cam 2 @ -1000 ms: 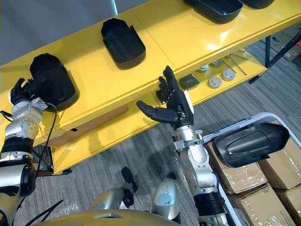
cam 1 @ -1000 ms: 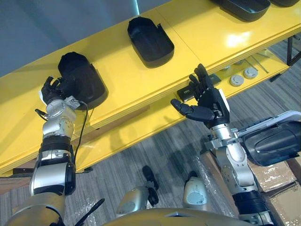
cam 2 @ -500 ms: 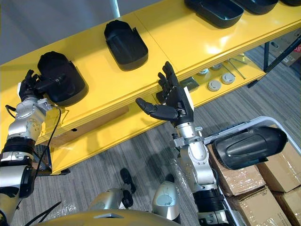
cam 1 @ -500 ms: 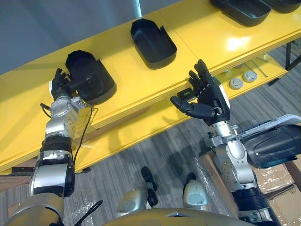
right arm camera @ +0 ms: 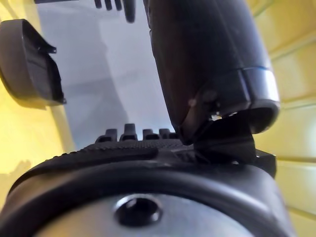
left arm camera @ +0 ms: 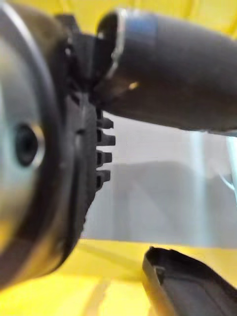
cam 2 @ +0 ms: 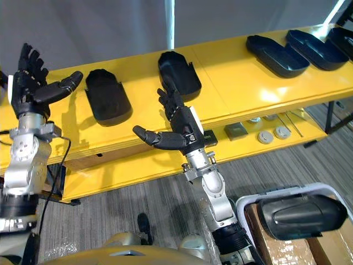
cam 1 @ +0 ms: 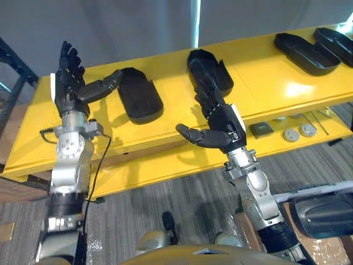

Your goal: Walk over and take three plastic housings, then place them on the shelf

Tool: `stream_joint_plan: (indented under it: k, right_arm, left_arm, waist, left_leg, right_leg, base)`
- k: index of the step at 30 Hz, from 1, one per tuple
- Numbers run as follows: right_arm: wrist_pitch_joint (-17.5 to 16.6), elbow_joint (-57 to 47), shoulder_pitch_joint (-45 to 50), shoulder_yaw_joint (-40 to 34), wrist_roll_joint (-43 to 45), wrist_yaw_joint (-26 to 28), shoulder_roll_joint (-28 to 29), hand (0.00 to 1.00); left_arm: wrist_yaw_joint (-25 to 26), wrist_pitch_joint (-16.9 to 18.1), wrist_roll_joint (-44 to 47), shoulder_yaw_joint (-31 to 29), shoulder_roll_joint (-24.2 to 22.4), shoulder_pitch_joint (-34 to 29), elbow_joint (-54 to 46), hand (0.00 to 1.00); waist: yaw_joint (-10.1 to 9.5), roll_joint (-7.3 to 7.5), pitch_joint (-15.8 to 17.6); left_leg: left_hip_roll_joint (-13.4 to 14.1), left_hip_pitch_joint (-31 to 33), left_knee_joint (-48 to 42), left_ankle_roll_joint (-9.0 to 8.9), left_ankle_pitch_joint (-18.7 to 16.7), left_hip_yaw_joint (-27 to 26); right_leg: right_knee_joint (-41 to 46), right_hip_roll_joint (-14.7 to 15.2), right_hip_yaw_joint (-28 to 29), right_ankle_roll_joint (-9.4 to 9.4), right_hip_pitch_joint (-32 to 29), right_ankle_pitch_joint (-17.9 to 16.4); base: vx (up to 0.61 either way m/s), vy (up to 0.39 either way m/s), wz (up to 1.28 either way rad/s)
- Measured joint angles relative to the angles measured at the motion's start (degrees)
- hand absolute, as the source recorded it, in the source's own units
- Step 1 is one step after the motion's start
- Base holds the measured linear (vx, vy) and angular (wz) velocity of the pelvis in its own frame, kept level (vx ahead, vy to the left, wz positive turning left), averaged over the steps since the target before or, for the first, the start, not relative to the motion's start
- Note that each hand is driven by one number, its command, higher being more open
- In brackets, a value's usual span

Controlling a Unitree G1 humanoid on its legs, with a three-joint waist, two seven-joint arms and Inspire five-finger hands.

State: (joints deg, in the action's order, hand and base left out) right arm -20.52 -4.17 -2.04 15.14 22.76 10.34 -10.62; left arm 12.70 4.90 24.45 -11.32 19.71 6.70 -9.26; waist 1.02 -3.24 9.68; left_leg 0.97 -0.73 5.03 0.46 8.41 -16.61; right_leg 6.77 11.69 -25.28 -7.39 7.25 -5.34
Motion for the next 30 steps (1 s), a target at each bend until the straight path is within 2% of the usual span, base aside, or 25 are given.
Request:
stream_joint_plan:
  k: [1,4,5,6,7,8,9,10,11,12,13,14,15,17,18,19,20,21,23,24,25,26,27,28,30]
  right_arm:
    - [-0.09,0.01,0.45,0.01,0.06,-0.03,0.35,1.0]
    - [-0.33,0.69,2.42,0.96,0.76,0.65,3.14,1.0]
    - [-0.49,2.09,2.46,1.48,0.71,0.68,4.53,1.0]
    - [-0.49,2.83,2.44,1.92,0.7,0.64,4.9,1.0]
    - [-0.46,4.74,2.32,3.62,0.55,0.52,4.83,1.0]
    - [-0.29,6.39,2.36,5.73,0.05,0.36,4.23,1.0]
    - [-0.08,6.69,2.5,6.87,-0.06,0.43,3.91,1.0]
    - [0.04,6.59,3.34,8.05,-0.08,0.82,3.68,1.0]
    - [0.09,6.55,4.0,8.46,-0.04,1.0,3.59,1.0]
    - [0.13,6.54,4.17,8.46,0.07,1.06,3.39,1.0]
    - [0.16,6.32,4.23,8.25,0.18,1.02,2.92,1.0]
    - [0.14,5.58,4.5,7.7,0.74,1.1,1.48,1.0]
    - [0.16,5.57,4.57,6.98,1.27,1.29,1.09,1.0]
    - [0.13,5.55,5.37,4.91,3.46,1.55,1.15,1.0]
    - [0.11,5.57,6.02,2.8,5.91,1.5,1.37,1.0]
    - [-0.03,5.58,6.01,2.62,5.9,1.48,1.41,1.0]
    - [-0.84,5.8,6.01,2.63,5.85,1.43,1.66,1.0]
    - [-1.65,6.01,6.15,3.19,5.51,0.44,2.33,1.0]
    - [-2.98,6.04,6.26,3.69,2.71,-1.87,2.53,1.0]
    - [-3.92,6.38,5.91,4.43,-1.26,-3.82,2.89,1.0]
    - [-4.01,6.43,5.72,4.96,-2.37,-4.57,3.29,1.0]
    - [-4.04,6.41,5.73,5.93,-2.06,-4.44,4.21,1.0]
    - [-4.04,6.33,5.86,6.01,-2.09,-3.88,4.58,1.0]
    - [-4.03,6.05,6.03,5.77,-2.13,-3.7,4.52,1.0]
    - [-4.02,4.76,6.96,3.85,-2.26,-3.53,4.32,1.0]
  left_arm:
    - [-0.07,0.67,0.44,0.03,-1.99,-2.76,-2.13,1.0]
    - [-0.19,2.92,2.25,3.2,-12.33,-17.59,-10.03,1.0]
    - [-0.22,2.95,2.55,5.66,-15.22,-22.29,-10.35,1.0]
    - [-0.18,2.85,2.55,6.95,-16.24,-24.22,-10.0,1.0]
    - [-0.19,2.57,3.12,8.91,-17.83,-27.63,-8.6,1.0]
    - [-0.28,2.4,4.49,9.66,-19.08,-30.48,-6.58,1.0]
    - [-0.29,2.4,4.69,9.77,-19.46,-31.52,-5.49,1.0]
    - [-0.74,2.42,4.8,10.01,-19.48,-32.37,-2.82,1.0]
    - [-1.65,2.49,5.48,10.5,-19.3,-32.4,-0.18,1.0]
    - [-2.0,2.68,5.49,10.59,-19.3,-32.39,0.9,1.0]
    - [-2.35,3.34,5.41,11.45,-19.23,-32.28,2.18,1.0]
    - [-2.92,4.82,5.43,13.66,-19.18,-32.05,3.0,1.0]
    - [-3.26,5.17,5.46,14.42,-19.16,-31.62,3.07,1.0]
    - [-3.41,7.44,5.38,16.85,-19.19,-32.47,2.67,1.0]
    - [-3.49,7.32,5.31,17.81,-19.08,-32.22,2.67,1.0]
    - [-3.49,7.06,5.42,17.74,-18.96,-32.08,2.67,1.0]
    - [-4.05,6.35,5.44,17.72,-18.38,-31.52,2.69,1.0]
    - [-5.49,5.76,5.45,17.9,-17.16,-31.38,2.74,1.0]
    - [-7.04,4.53,5.32,18.78,-15.79,-31.26,2.76,1.0]
    - [-7.5,4.35,4.6,18.85,-14.75,-31.15,2.75,1.0]
    - [-7.43,4.35,4.34,18.57,-14.2,-30.98,2.74,1.0]
    - [-7.13,4.34,4.38,17.97,-13.14,-30.69,2.73,1.0]
    - [-6.71,4.32,4.76,17.48,-11.94,-30.14,2.73,1.0]
    - [-6.39,4.32,4.8,17.25,-11.55,-29.81,2.73,1.0]
    - [-4.83,4.07,5.29,17.6,-11.04,-28.53,2.74,1.0]
  waist:
    - [-0.28,0.01,-0.41]
    - [-1.32,0.43,-1.12]
    - [-1.97,0.68,-0.83]
    - [-2.5,0.62,-0.61]
    - [-3.54,0.45,-0.38]
    - [-4.84,0.75,-0.24]
    - [-5.12,1.06,-0.08]
    - [-5.57,1.91,0.25]
    - [-5.36,2.16,0.2]
    - [-5.18,2.91,0.43]
    - [-4.71,2.49,0.06]
    - [-3.72,2.09,-0.16]
    - [-3.61,2.08,-0.18]
    - [-3.16,2.29,-0.24]
    - [-3.04,1.81,-0.1]
    - [-2.99,1.17,-0.25]
    - [-2.57,0.65,-0.17]
    - [-3.05,1.67,0.16]
    - [-3.99,2.0,0.08]
    - [-4.49,2.08,0.01]
    - [-4.61,2.0,0.05]
    - [-4.54,2.11,-0.01]
    - [-4.25,2.39,-0.15]
    - [-3.99,2.11,0.01]
    - [-3.14,2.74,-0.29]
  left_leg:
    - [-0.03,0.01,0.0,-0.01,-0.04,-0.02]
    - [0.41,0.8,-2.45,-0.16,-1.16,0.43]
    - [1.78,4.04,-9.52,-0.37,-4.31,1.14]
    - [2.83,5.76,-13.63,-0.56,-6.06,1.68]
    - [4.7,8.82,-21.02,-1.77,-8.61,3.78]
    - [5.37,10.21,-24.67,-3.18,-8.98,7.06]
    - [5.22,10.27,-24.93,-4.8,-8.81,8.26]
    - [6.08,11.25,-28.81,-2.5,-10.9,9.47]
    - [7.99,12.02,-33.39,-2.17,-12.06,10.37]
    - [8.9,12.07,-34.53,-2.44,-12.22,10.99]
    - [10.16,11.65,-34.56,-2.68,-11.98,12.32]
    - [11.07,9.65,-29.47,-4.43,-9.45,15.0]
    - [10.02,8.91,-27.69,-5.51,-9.86,16.01]
    - [8.28,9.71,-26.7,-6.11,-10.32,15.43]
    - [6.52,10.09,-26.17,-7.4,-12.76,15.3]
    - [6.59,9.78,-25.66,-7.59,-14.3,14.72]
    - [6.78,9.06,-24.9,-6.66,-17.24,11.19]
    - [6.52,8.69,-26.23,-6.41,-17.44,7.39]
    - [4.96,8.78,-28.58,-4.83,-19.53,6.4]
    - [4.39,9.09,-29.56,-3.86,-21.37,5.09]
    - [4.4,9.05,-29.43,-3.65,-21.5,4.25]
    - [4.41,8.75,-28.45,-3.69,-21.31,3.24]
    - [4.37,8.62,-27.25,-3.9,-20.15,3.34]
    - [4.3,8.58,-26.46,-3.9,-19.53,3.48]
    - [3.48,8.63,-23.23,-3.83,-17.19,4.77]
  right_leg:
    - [-0.1,0.0,0.02,-0.03,0.01,0.03]
    - [-0.7,-0.4,-0.5,0.09,1.23,0.26]
    - [-1.17,-0.95,-1.1,0.51,1.69,0.54]
    - [-1.38,-1.46,-1.25,0.65,1.69,0.48]
    - [-1.27,-2.61,-1.32,1.64,1.95,-0.15]
    - [-0.59,-2.83,-0.88,2.48,1.91,-0.78]
    - [-0.35,-2.65,-0.64,2.73,1.83,-0.93]
    - [0.27,-1.78,-0.53,3.07,1.19,-0.8]
    - [1.22,-0.84,0.51,3.11,0.02,-0.78]
    - [1.92,-0.26,1.3,3.07,-0.98,-0.82]
    - [2.7,0.73,2.37,3.01,-2.09,-0.79]
    - [3.38,2.27,3.62,1.87,-4.34,-0.21]
    - [3.19,2.96,4.28,1.37,-5.15,0.12]
    - [0.91,4.13,4.34,0.16,-5.45,1.77]
    - [-2.0,5.62,2.84,-2.62,-3.84,5.53]
    - [-2.31,5.8,1.91,-3.03,-3.41,6.09]
    - [-2.66,6.5,0.87,-4.18,-2.25,6.87]
    - [-2.85,8.43,0.68,-4.82,-1.29,7.61]
    - [-2.42,10.31,1.04,-4.81,-1.03,8.32]
    - [-1.37,11.3,1.15,-3.71,-1.93,9.05]
    - [-0.82,11.61,0.85,-2.94,-2.66,9.45]
    - [0.33,11.61,0.58,-2.38,-4.15,9.62]
    - [0.92,10.3,1.58,-2.17,-5.15,9.41]
    - [1.12,9.83,2.26,-1.6,-5.56,9.02]
    - [1.26,9.34,2.97,-1.36,-5.62,8.91]
  base:
    - [0.04,-0.001,0.02]
    - [0.04,-0.015,0.08]
    - [0.0,-0.039,0.18]
    - [-0.1,-0.029,0.14]
    - [-0.13,-0.008,-0.06]
    - [-0.14,-0.002,-0.13]
    - [-0.09,0.014,-0.25]
    - [-0.06,0.05,-0.24]
    - [-0.04,0.074,-0.29]
    - [0.01,0.133,-0.32]
    - [0.06,0.204,-0.33]
    - [0.07,0.248,-0.32]
    - [0.06,0.318,-0.23]
    - [0.05,0.351,0.13]
    - [0.04,0.283,0.44]
    - [0.03,0.3,0.6]
    - [0.02,0.312,0.3]
    - [0.02,0.306,0.24]
    - [-0.02,0.315,-0.15]
    - [-0.04,0.279,-0.33]
    - [-0.05,0.248,-0.38]
    - [0.01,0.105,-0.3]
    - [0.0,0.108,-0.22]
    - [0.02,0.002,0.06]
    - [0.0,-0.038,0.39]
